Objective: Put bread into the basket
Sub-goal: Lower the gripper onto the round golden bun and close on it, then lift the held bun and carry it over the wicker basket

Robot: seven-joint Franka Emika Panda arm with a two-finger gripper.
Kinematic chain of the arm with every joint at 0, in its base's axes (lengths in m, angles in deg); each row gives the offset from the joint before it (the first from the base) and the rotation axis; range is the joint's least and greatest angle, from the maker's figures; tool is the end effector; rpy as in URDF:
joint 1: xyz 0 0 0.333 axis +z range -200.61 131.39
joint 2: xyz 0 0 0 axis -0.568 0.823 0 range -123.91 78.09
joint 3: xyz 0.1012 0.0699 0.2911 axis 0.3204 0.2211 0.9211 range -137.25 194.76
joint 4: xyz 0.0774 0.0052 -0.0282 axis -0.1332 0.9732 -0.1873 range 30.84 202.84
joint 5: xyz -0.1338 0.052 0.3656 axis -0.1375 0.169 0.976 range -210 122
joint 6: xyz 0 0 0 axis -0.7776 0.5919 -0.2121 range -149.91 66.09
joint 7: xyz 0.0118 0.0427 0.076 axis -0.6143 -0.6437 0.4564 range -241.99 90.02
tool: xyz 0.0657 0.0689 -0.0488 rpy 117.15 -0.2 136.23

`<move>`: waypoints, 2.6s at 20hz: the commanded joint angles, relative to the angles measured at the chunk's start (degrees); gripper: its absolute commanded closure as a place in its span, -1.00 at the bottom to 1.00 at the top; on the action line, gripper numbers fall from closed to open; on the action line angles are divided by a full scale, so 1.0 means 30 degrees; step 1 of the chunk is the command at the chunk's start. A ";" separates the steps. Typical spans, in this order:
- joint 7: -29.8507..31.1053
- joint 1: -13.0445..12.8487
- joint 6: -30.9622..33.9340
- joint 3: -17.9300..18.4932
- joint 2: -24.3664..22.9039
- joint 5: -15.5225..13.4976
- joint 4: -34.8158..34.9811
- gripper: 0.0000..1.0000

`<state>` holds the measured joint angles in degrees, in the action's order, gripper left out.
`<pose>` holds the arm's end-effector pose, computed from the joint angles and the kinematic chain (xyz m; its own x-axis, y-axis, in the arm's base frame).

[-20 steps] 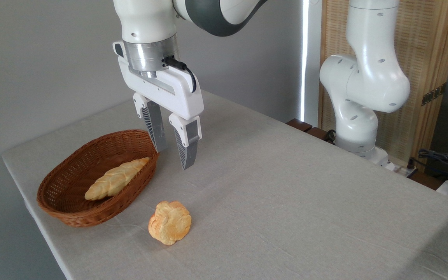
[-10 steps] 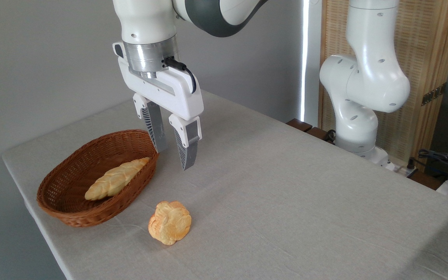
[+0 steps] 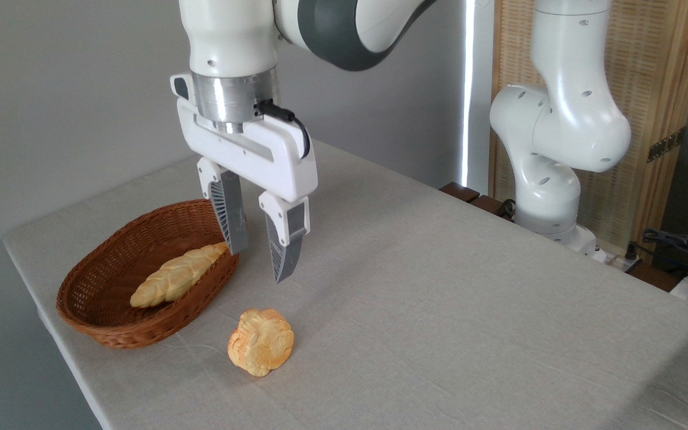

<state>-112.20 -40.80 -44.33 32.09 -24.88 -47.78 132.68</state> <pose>0.5613 -0.0324 0.5418 0.7828 -0.6114 0.1162 -0.6152 -0.7883 -0.0034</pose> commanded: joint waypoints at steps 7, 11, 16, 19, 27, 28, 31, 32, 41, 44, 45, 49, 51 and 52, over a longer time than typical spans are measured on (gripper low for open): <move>-0.0175 0.0189 -0.1962 0.0121 0.1622 0.0583 0.0521 -1.00; -0.0234 0.0160 -0.2373 0.0091 0.2268 0.1347 0.0667 -1.00; -0.0205 0.0014 -0.2636 -0.0171 0.2911 0.1407 0.0726 -1.00; -0.0176 -0.0016 -0.2725 -0.0201 0.3030 0.1407 0.0697 -1.00; -0.0292 -0.0045 -0.3048 -0.0231 0.3205 0.1407 0.0697 -0.12; -0.0438 -0.0045 -0.3047 -0.0231 0.3177 0.1407 0.0697 -0.03; -0.0615 -0.0016 -0.2960 -0.0201 0.3176 0.1407 0.0697 0.10; -0.0615 -0.0016 -0.2930 -0.0201 0.3176 0.1407 0.0697 0.11; -0.0557 -0.0016 -0.2871 -0.0201 0.3147 0.1349 0.0697 0.24; -0.0527 -0.0016 -0.2871 -0.0201 0.3118 0.1202 0.0696 0.32; -0.0527 -0.0016 -0.2871 -0.0201 0.3089 0.1202 0.0697 0.34; -0.0585 -0.0016 -0.2871 -0.0201 0.3088 0.1202 0.0697 0.34; -0.0586 -0.0016 -0.2871 -0.0201 0.3088 0.1202 0.0697 0.34; -0.0586 -0.0016 -0.2871 -0.0201 0.3088 0.1202 0.0697 0.34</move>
<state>-113.11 -40.83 -52.30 31.34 -15.11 -44.34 134.36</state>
